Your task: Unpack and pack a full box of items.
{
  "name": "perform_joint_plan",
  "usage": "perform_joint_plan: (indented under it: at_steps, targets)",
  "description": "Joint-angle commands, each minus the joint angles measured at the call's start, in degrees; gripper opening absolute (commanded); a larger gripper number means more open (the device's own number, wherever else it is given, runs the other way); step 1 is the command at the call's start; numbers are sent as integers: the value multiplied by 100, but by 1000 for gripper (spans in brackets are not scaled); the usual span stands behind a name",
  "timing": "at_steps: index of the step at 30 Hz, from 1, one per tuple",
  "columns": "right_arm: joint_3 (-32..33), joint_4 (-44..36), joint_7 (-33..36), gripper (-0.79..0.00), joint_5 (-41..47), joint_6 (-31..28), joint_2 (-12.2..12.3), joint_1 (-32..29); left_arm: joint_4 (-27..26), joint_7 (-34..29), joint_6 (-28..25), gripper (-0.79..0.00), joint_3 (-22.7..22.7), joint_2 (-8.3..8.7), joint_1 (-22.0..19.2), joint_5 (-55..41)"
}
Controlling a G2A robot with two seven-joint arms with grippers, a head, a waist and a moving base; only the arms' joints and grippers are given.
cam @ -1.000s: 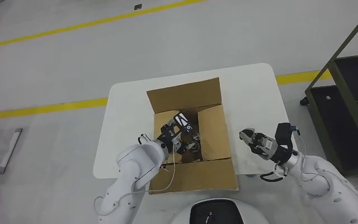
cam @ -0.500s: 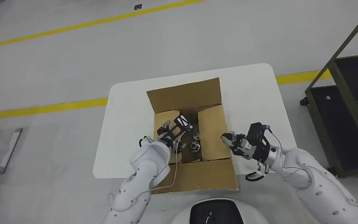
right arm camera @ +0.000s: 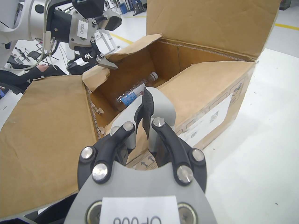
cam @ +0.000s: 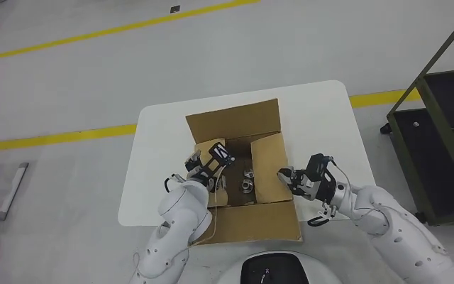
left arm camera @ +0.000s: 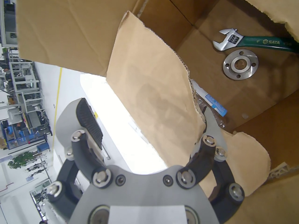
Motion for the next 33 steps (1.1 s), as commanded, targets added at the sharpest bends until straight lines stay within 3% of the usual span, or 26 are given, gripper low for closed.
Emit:
perform_joint_plan:
  at_steps: [1, 7, 13, 21, 33]
  targets:
    - [-11, 17, 30, -785, 17, 15, -4, 23, -238, -27, -64, 0, -156, 26, 106, 88]
    - [-62, 82, 97, -785, 80, 65, -21, 74, -761, -134, -168, 0, -661, 87, 388, 225]
    - [-127, 128, 170, -785, 82, 77, -37, 147, -954, -114, -481, 0, -1056, 140, 381, 540]
    - [-147, 158, 267, -785, 151, 133, -50, 202, -574, 30, -574, 0, -1288, 172, 365, 1005]
    - [-88, 185, 329, -785, 234, 125, -45, 191, -4, 276, -389, 0, -1169, 152, 484, 1566]
